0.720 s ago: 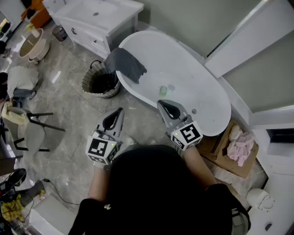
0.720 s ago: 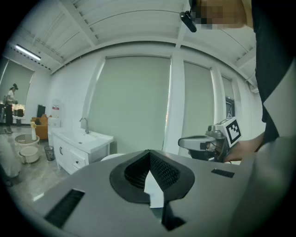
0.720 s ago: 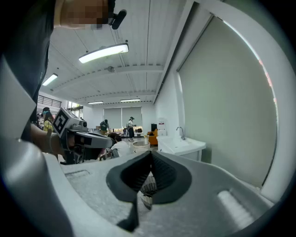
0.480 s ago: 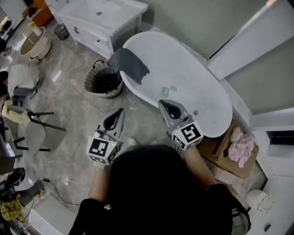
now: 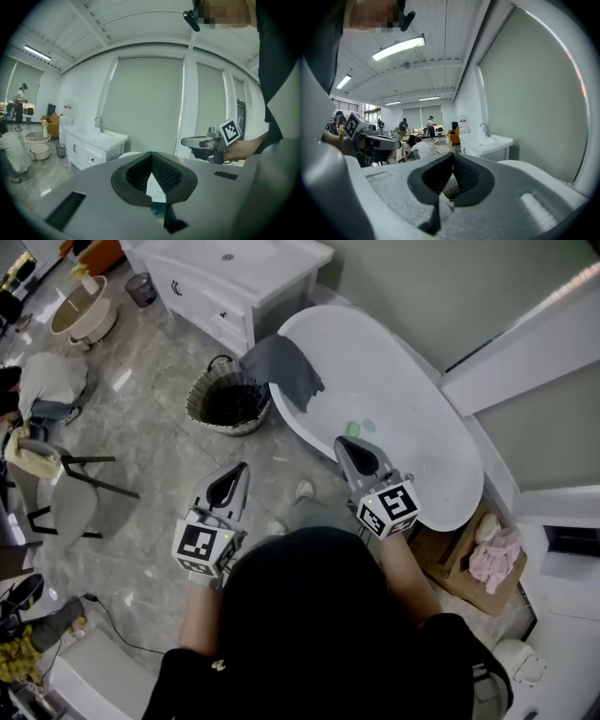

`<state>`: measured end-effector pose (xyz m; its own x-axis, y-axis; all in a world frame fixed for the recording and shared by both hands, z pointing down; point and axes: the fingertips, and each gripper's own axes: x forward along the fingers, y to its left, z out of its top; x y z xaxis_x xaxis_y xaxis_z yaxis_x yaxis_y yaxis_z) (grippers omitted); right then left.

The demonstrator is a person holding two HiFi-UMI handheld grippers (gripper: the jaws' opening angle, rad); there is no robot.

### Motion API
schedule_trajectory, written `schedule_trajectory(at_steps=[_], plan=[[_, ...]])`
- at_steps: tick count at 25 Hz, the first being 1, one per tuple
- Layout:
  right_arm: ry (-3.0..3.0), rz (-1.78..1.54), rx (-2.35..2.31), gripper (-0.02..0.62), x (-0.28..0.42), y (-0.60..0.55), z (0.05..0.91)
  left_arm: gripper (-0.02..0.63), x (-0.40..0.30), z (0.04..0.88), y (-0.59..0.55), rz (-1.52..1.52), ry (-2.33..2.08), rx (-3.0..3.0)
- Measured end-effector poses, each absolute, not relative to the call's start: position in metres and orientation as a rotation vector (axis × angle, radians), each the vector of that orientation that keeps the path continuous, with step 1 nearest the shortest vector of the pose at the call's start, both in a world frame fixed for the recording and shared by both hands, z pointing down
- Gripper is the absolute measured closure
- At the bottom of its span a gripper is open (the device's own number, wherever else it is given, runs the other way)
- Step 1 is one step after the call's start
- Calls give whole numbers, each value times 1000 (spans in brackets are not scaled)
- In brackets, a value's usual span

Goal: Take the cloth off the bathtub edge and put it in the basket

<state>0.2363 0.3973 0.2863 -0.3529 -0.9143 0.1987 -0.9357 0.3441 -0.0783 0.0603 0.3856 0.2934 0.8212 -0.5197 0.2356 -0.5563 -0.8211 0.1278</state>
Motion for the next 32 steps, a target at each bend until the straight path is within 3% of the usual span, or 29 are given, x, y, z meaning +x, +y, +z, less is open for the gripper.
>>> schedule_trajectory(at_steps=[15,32], plan=[[-2511,367,1536,595,257,201,335,594,61,318,219,373,-995,2695],[-2434,517,1307,491,301,20,412,594,102,327,70,450,-1118,2568]])
